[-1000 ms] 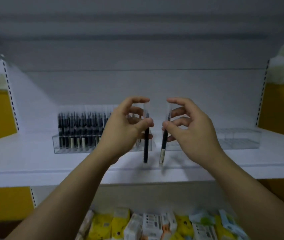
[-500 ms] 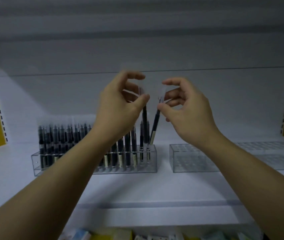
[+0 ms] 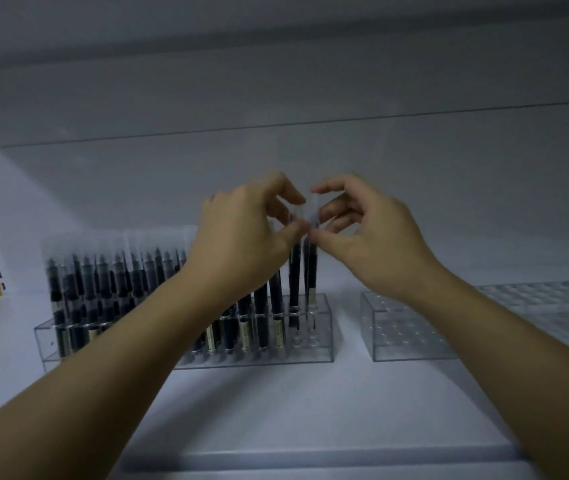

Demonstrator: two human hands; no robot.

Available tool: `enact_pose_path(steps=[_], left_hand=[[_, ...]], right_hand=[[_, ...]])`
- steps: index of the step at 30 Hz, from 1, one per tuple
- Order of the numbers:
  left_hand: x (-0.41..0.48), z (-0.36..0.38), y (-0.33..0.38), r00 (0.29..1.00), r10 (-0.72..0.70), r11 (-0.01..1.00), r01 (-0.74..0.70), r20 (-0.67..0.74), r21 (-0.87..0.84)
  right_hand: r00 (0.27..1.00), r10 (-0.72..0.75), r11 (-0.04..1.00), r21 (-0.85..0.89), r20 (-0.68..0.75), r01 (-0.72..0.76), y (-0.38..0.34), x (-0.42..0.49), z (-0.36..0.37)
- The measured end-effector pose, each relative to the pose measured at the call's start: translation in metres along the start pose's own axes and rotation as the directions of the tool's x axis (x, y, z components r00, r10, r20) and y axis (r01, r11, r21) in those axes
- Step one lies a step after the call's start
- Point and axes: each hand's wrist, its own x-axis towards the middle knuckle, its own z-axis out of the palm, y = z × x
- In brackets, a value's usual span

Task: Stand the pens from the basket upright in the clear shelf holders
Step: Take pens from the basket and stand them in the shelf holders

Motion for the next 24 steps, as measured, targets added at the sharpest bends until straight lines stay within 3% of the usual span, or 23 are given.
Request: enact_pose_path(steps=[5,11,19,24], left_hand=[[-0.005,-0.009,-0.001,1.000,-0.007,0.992,0.008,-0.001,0.127],[-0.017,-0.011,-0.004,1.000,0.013,0.972,-0.010,-0.010,0.234],[-0.032,-0.025,0.007,0.986,0.076,0.906,-0.130,0.145,0.404],[-0.071,-0.037,0.029,0.969,0.190,0.922,-0.231,0.157,0.312]], right_hand=[[0.995,-0.026,0.997,-0.065,0.099,0.033,0.006,-0.014,0.005],[0.993,-0.068,0.988,-0.135,0.100,0.081,0.011,-0.026,0.004],[0.996,-0.063,0.957,-0.280,0.056,0.076,-0.008,-0.037,-0.004],[0.999,-0.047,0.946,-0.321,-0.003,0.043,-0.038,-0.089,-0.015]])
